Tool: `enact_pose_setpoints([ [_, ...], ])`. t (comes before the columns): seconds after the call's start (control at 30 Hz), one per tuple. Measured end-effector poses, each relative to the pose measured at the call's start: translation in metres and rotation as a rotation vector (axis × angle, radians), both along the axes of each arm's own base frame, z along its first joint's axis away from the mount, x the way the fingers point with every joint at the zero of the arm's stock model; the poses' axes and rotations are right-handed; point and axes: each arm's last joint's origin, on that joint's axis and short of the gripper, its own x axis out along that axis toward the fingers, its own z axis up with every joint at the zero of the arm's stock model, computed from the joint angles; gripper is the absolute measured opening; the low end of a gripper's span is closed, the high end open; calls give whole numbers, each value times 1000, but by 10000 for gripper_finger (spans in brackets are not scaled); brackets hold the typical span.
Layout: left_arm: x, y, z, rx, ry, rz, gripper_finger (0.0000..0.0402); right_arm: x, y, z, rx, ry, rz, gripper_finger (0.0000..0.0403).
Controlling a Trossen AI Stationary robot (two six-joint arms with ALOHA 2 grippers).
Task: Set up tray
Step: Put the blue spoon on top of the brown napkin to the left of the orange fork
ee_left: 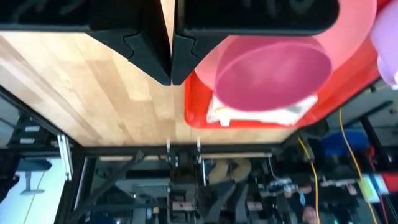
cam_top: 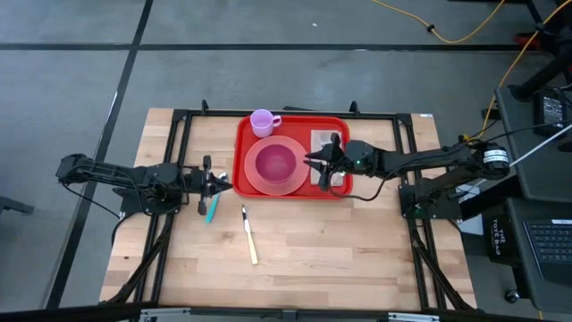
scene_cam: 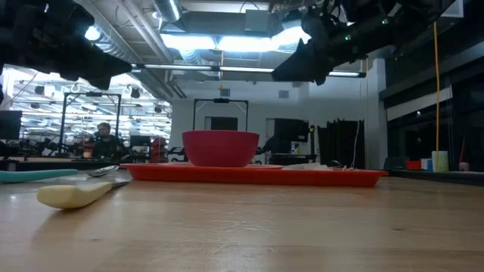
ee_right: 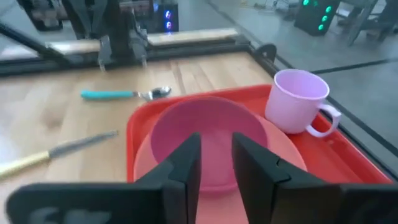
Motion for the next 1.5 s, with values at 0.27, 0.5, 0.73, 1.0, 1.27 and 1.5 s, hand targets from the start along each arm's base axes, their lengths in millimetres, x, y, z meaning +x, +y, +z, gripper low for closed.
enact_pose_setpoints([
  [0.27,0,0,-2,-8,21,5,11,0,0,0,-49,11,17,94],
  [0.5,0,2,-3,-130,14,81,44,0,0,-1,-49,18,17,94],
  [0.73,8,2,5,-190,104,138,90,-1,0,-2,-59,40,21,94],
  [1.0,22,3,39,-311,363,301,105,-1,0,-2,-59,41,21,94],
  [1.27,35,-1,71,-506,671,396,105,-1,0,-2,-59,44,21,94],
  [1.5,47,-5,60,-598,835,421,105,-1,0,-3,-58,49,22,94],
])
